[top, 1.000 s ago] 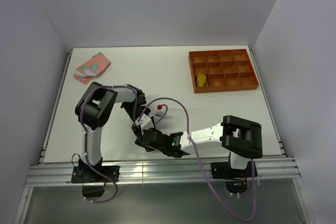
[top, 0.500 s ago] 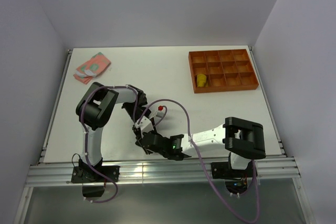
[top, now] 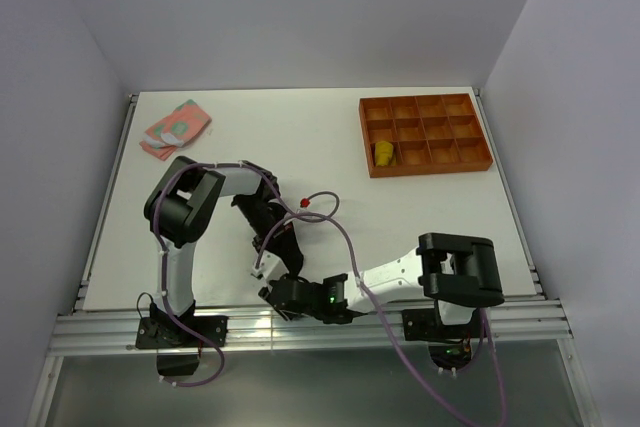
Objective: Roll the socks
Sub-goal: Roll the sock at the center of the board.
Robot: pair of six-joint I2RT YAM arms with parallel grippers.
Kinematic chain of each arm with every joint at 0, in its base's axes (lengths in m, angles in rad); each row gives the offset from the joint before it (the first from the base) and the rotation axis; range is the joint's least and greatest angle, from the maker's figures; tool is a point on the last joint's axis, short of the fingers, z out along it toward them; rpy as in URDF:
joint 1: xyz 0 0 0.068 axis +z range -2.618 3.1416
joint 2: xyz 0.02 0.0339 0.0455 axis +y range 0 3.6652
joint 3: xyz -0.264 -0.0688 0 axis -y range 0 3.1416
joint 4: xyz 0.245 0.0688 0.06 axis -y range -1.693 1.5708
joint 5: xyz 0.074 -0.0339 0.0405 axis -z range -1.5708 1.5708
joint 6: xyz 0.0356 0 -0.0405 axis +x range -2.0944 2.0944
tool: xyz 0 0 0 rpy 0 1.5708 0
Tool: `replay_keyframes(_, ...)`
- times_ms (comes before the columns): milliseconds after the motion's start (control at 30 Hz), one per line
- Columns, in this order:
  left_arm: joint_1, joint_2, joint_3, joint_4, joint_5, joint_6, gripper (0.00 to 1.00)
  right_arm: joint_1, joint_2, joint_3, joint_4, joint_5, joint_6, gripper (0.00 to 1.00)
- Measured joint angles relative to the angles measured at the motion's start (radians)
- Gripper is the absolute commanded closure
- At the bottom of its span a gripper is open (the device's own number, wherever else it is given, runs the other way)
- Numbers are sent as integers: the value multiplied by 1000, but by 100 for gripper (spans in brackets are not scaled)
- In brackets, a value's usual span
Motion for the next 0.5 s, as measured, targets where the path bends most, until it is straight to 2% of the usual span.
replay_keyframes(267, 0, 0, 1, 3, -1, -11, 100, 2, 4, -8, -3, 5, -14, 59)
replay_keyframes(500, 1, 0, 1, 3, -1, -10, 100, -10, -54, -21, -15, 22, -28, 58)
